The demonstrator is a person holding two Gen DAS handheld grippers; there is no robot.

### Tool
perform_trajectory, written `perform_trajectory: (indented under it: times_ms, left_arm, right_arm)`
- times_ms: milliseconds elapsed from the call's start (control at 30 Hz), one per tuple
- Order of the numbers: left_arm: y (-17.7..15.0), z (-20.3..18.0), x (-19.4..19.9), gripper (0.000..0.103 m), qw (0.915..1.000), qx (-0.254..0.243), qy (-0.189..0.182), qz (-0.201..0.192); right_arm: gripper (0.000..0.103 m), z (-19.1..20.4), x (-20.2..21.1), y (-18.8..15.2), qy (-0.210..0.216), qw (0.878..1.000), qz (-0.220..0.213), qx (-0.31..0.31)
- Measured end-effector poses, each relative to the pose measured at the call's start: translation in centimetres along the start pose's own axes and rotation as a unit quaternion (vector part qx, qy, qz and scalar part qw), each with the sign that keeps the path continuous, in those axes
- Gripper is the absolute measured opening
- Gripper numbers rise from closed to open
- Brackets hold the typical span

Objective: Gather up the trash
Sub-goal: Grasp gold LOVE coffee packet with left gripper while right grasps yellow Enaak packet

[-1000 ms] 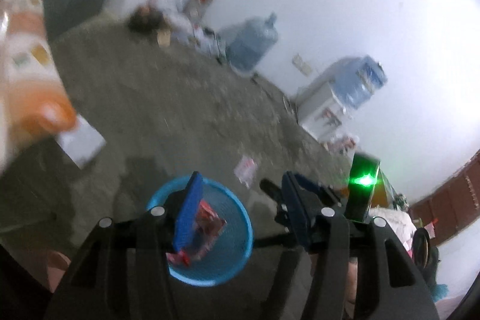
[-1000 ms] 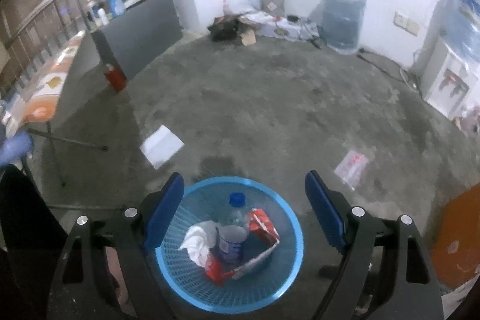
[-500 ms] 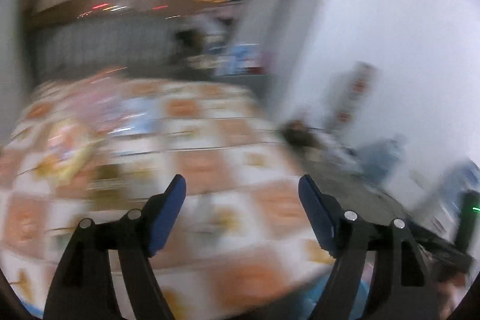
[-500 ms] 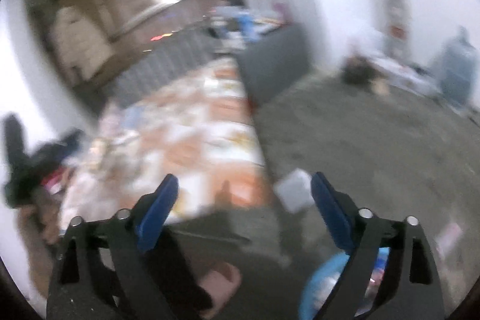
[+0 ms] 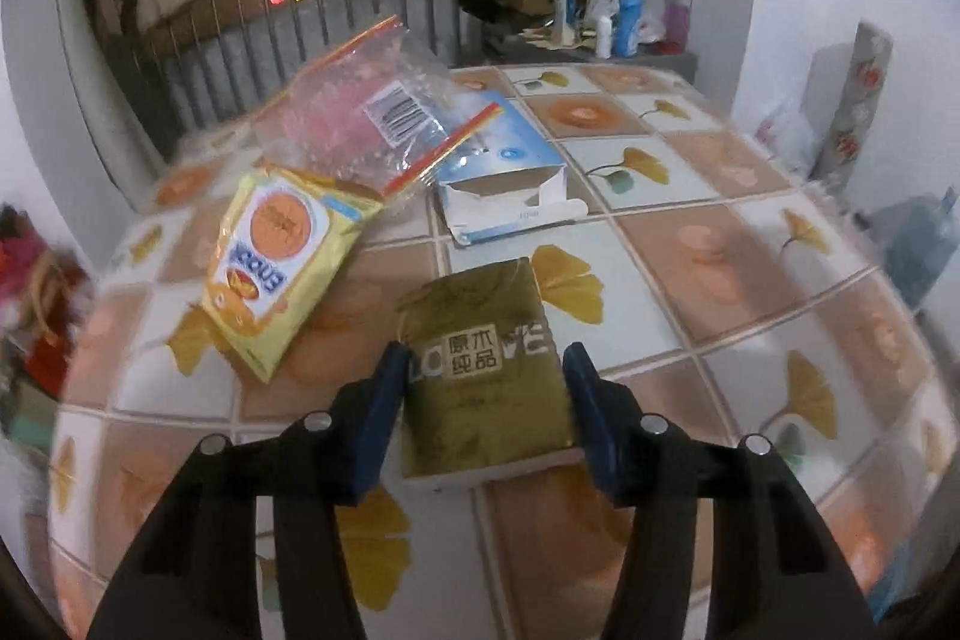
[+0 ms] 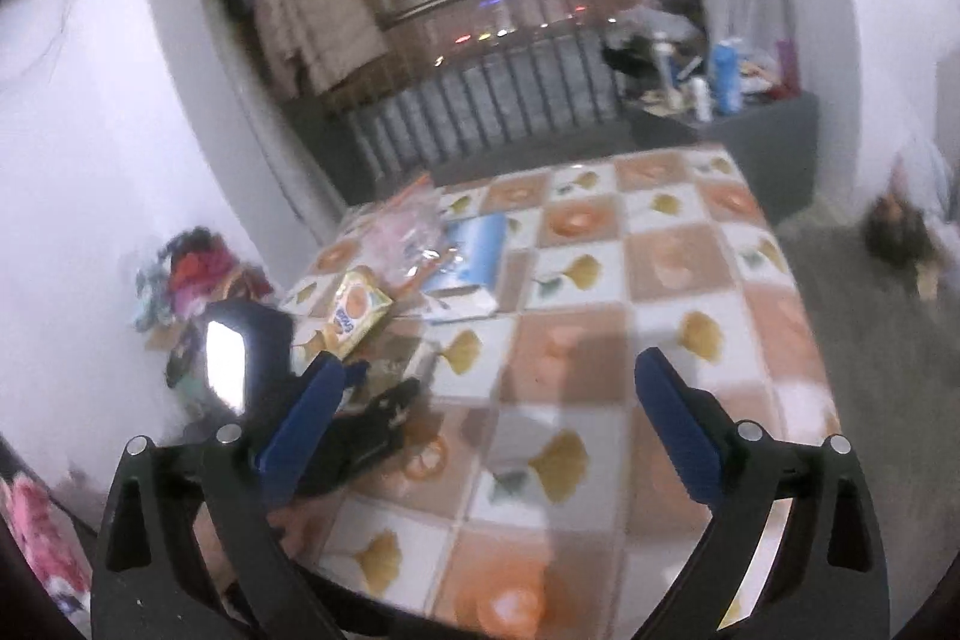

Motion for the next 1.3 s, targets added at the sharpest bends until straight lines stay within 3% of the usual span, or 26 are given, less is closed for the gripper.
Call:
perform_trajectory:
  times_ms: [333, 400, 500, 567, 633, 700, 800, 900, 1000, 1067, 1133, 1167, 1300]
  left_arm:
    - [-1.4, 2.2, 2.1, 0.055, 0.9985, 0.035, -0.040, -0.014]
    - [-1.6, 2.4, 1.5, 0.056, 0.9984, 0.040, -0.041, 0.004]
    - [-1.6, 3.2, 1.3, 0.056, 0.9957, 0.063, -0.067, 0.013]
    - [-1.6, 3.4, 1.3, 0.054, 0.9948, 0.069, -0.074, 0.013]
    - [-1.6, 3.4, 1.4, 0.053, 0.9949, 0.067, -0.074, 0.012]
    - [-1.6, 3.2, 1.5, 0.053, 0.9951, 0.065, -0.073, 0.011]
    - [-1.7, 3.2, 1.7, 0.053, 0.9948, 0.067, -0.076, 0.011]
    - [-1.7, 3.3, 1.9, 0.052, 0.9942, 0.071, -0.079, 0.010]
    - [-1.8, 3.2, 2.0, 0.052, 0.9939, 0.075, -0.081, 0.009]
    - [-1.8, 3.4, 1.9, 0.052, 0.9937, 0.076, -0.082, 0.009]
    - [-1.9, 3.3, 2.0, 0.052, 0.9937, 0.077, -0.081, 0.009]
    - [-1.9, 3.3, 2.0, 0.052, 0.9938, 0.077, -0.079, 0.009]
    - [-1.7, 3.4, 1.6, 0.052, 0.9941, 0.074, -0.079, 0.009]
  right_arm:
    - [0.094, 4.9, -13.4, 5.8, 0.058, 0.993, 0.068, 0.075]
    - [0.094, 6.1, -16.2, 6.4, 0.071, 0.990, 0.088, 0.082]
    - [0.094, 6.3, -19.6, 6.6, 0.034, 0.989, 0.125, 0.067]
    - [0.082, 6.1, -21.3, 6.3, 0.043, 0.987, 0.150, 0.038]
    - [0.045, 6.2, -22.2, 5.9, 0.052, 0.985, 0.165, 0.023]
    - [0.034, 6.3, -22.7, 5.2, 0.058, 0.982, 0.179, 0.011]
    - [0.006, 6.3, -22.9, 4.6, 0.046, 0.982, 0.185, 0.005]
    - [0.001, 6.2, -22.5, 4.6, 0.043, 0.983, 0.179, -0.002]
    - [0.001, 6.3, -22.1, 4.8, 0.057, 0.982, 0.178, -0.004]
    - [0.013, 6.5, -22.0, 5.0, 0.072, 0.980, 0.185, 0.001]
    - [0.072, 6.8, -22.0, 5.3, 0.080, 0.979, 0.188, 0.002]
    - [0.078, 6.8, -22.0, 5.6, 0.082, 0.981, 0.178, -0.001]
    - [0.080, 7.8, -22.8, 6.8, 0.076, 0.984, 0.161, -0.001]
Point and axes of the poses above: each gripper's, at about its wrist camera, not at the fingertips, and x roughly against the way its jaws point, z to its left, y to its top, the point moved 2 cm from there along -x, roughly the way its jaws point, and after that the axes turned 3 degrees about x, right-handed, at the moved point
